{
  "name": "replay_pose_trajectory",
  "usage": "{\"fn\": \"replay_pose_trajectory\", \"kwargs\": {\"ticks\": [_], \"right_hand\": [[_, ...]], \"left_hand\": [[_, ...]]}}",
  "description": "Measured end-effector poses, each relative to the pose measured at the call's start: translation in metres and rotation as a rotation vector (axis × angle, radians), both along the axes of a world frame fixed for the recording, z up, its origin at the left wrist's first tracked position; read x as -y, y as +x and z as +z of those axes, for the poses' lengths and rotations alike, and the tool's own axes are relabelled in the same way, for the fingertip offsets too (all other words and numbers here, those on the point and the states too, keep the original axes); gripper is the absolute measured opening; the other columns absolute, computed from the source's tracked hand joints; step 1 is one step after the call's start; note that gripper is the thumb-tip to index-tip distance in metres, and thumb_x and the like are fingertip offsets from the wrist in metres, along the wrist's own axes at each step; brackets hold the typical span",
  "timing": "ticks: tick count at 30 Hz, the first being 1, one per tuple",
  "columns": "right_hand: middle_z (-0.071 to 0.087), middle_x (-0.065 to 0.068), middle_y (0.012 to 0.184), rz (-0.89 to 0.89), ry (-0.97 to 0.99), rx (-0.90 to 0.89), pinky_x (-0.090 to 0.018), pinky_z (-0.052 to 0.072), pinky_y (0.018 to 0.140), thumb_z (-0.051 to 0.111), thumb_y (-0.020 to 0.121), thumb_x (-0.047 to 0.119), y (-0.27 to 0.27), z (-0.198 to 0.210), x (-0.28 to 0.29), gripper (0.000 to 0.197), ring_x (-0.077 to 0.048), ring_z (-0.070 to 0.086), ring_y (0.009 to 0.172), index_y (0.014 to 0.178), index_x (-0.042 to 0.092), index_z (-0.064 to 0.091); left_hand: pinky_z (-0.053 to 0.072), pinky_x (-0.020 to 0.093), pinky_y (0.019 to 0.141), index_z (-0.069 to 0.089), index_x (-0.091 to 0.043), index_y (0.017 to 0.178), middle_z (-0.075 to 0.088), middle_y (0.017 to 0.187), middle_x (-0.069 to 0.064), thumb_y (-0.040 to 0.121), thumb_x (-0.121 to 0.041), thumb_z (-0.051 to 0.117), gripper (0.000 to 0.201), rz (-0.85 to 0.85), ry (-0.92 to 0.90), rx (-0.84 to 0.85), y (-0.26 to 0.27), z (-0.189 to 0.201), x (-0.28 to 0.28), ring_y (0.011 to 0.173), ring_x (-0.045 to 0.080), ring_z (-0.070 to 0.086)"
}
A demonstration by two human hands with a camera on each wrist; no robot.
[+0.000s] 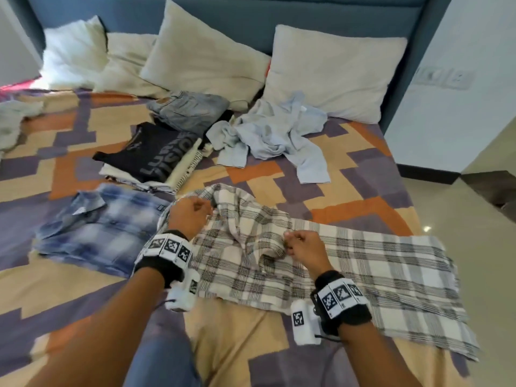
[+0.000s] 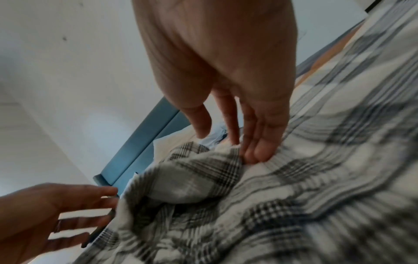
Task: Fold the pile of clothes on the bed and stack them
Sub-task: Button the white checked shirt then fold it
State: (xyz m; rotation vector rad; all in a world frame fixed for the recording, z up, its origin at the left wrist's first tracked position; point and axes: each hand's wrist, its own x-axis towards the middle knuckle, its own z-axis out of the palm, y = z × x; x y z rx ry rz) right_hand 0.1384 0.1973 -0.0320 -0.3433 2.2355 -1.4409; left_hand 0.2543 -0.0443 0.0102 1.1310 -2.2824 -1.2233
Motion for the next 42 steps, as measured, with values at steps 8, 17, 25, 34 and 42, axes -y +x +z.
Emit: {"fn": "replay_pose_trajectory", "kwargs": {"ticks": [8,17,25,34,42], "right_hand": [[0.056,-0.004,0.102,-0.126,0.01,0.313,-0.039,0.047,0.088,0.078,0.081,0.039,-0.023,-0.03,0.029,0.045,-0.022,0.056,0.099,0.106,0.014,0.049],[0.059,-0.023,0.078,-0.164,-0.324,0.578,-0.058,0.058,0.07,0.076,0.076,0.006,-0.016,0.017,0.018,0.037,-0.034,0.062,0.057,0.105,-0.011,0.062],[0.074,-0.005,0.108,0.211,-0.447,0.104,-0.033,0.058,0.082,0.068,0.084,0.01,0.048,0.056,-0.014,0.035,-0.02,0.07,0.099,0.118,0.011,0.062],[0.051,0.034,0.124,0.522,-0.027,-0.227,-0.003,0.037,0.087,0.068,0.067,0.071,0.092,0.02,-0.05,0.052,0.009,0.048,0.119,0.112,0.054,0.052],[0.038,0.031,0.131,0.554,0.136,-0.48,-0.032,0.029,0.099,0.051,0.074,0.077,0.109,-0.006,-0.009,0.06,-0.001,0.035,0.126,0.128,0.052,0.04]], "left_hand": [[0.04,0.046,0.105,0.04,-0.011,0.144,0.051,0.139,0.01,0.094,-0.029,0.06,0.057,-0.253,-0.412,0.186,-0.073,-0.032,0.072,0.127,0.031,0.048],[0.046,0.038,0.094,0.065,-0.024,0.118,0.067,0.113,0.002,0.084,-0.018,0.073,0.036,-0.329,-0.322,0.164,-0.069,-0.047,0.097,0.105,0.022,0.06],[0.05,0.035,0.083,0.075,-0.014,0.079,0.066,0.081,-0.004,0.07,0.017,0.068,0.033,-0.443,-0.425,0.081,-0.007,0.003,0.113,0.084,0.017,0.061],[0.046,0.04,0.088,0.063,-0.042,0.069,0.061,0.086,-0.015,0.083,-0.004,0.06,0.041,-0.353,-0.591,0.371,0.05,-0.006,0.098,0.09,0.017,0.057],[0.044,0.048,0.099,0.047,-0.019,0.141,0.054,0.133,0.014,0.084,0.008,0.058,0.064,-0.282,-0.486,0.122,0.031,-0.033,0.091,0.118,0.038,0.051]]}}
